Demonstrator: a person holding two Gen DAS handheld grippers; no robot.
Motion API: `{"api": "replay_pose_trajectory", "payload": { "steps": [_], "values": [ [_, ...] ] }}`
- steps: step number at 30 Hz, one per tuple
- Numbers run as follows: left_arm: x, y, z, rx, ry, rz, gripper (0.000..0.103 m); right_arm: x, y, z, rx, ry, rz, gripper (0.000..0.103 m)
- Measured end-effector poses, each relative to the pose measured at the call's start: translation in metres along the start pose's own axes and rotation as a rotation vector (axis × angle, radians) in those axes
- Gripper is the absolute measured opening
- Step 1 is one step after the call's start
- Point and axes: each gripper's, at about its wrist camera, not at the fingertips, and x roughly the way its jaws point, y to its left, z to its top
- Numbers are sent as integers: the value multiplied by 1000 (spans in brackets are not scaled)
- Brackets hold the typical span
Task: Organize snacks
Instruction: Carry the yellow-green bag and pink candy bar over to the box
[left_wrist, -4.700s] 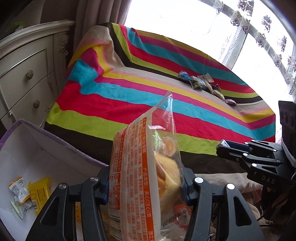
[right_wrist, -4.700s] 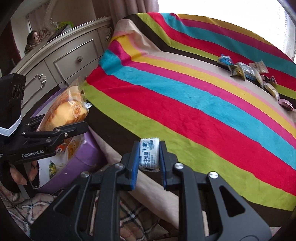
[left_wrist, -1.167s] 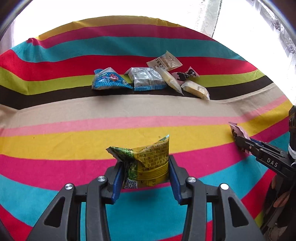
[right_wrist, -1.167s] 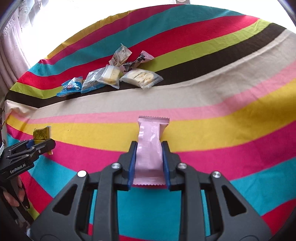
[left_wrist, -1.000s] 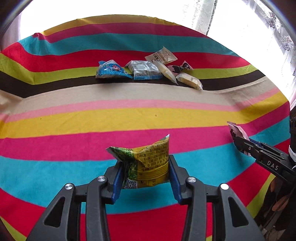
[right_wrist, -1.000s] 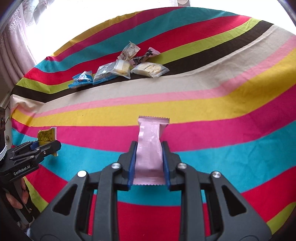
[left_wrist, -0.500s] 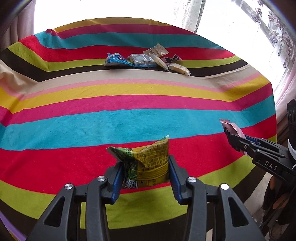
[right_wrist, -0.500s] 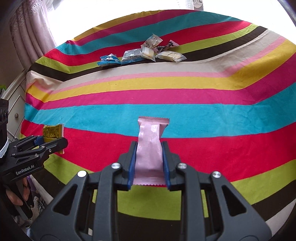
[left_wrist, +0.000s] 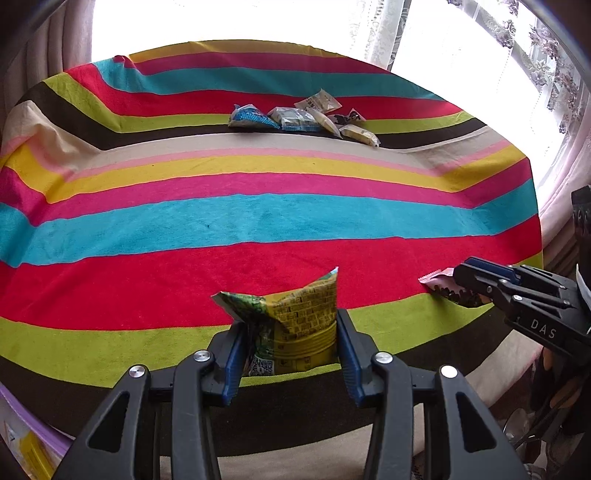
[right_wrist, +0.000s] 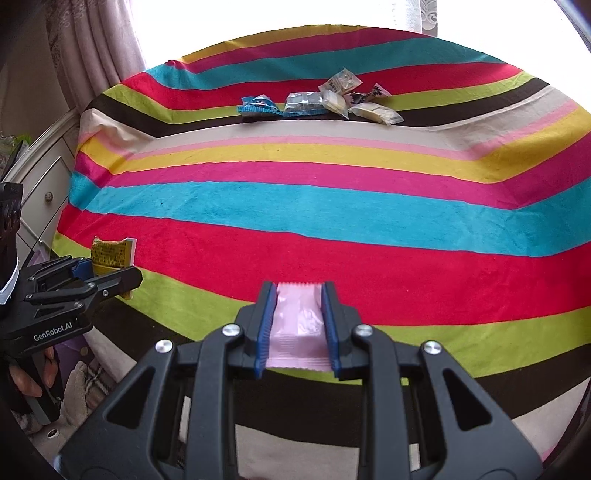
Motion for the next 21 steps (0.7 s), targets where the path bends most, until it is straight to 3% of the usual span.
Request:
{"api": "replay_pose_trajectory", "payload": {
  "steps": [21],
  "values": [
    [-41,55,-28,-91,-32,32,45,-18,76,4,-146,-29,51,29]
  ]
}}
